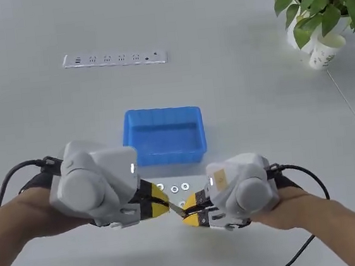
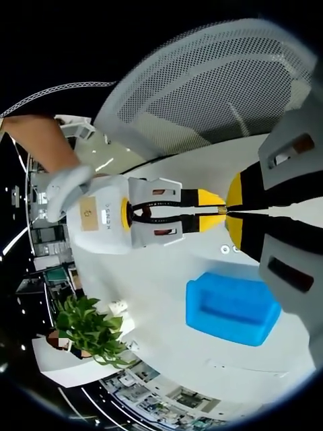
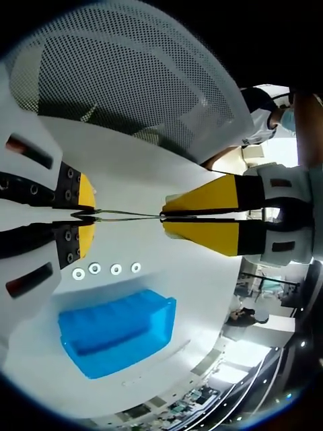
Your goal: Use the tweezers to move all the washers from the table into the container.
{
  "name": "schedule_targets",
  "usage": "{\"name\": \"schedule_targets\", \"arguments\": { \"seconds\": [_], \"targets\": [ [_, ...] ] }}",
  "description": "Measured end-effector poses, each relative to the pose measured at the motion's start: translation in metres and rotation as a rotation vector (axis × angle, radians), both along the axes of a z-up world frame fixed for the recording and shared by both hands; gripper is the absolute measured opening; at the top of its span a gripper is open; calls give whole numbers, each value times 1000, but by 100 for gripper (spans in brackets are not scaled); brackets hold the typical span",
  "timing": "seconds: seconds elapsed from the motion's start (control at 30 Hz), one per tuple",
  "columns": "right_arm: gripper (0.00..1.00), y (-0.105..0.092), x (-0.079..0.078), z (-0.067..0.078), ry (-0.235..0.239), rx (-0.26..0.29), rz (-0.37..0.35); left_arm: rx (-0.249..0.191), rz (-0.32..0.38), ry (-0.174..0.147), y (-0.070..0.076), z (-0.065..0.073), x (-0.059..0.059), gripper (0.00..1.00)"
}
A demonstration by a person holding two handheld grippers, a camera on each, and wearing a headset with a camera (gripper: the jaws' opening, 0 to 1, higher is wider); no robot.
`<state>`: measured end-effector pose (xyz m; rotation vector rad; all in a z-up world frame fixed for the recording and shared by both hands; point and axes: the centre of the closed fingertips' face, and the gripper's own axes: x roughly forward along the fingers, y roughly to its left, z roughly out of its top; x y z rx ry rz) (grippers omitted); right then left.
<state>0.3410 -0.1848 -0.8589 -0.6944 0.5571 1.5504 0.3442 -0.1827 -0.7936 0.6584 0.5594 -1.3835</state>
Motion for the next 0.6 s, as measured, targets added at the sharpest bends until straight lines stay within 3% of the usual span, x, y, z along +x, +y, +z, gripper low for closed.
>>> {"name": "schedule_targets", "arguments": {
  "seconds": [0.2,0.6],
  "targets": [
    [6,6,0,5,16,30,-23,-9,-12,-3,-9,4,-1,4],
    [6,6,1,7,6,52,-23,-13,-15,-10,-7,3,-1,4]
  ]
}}
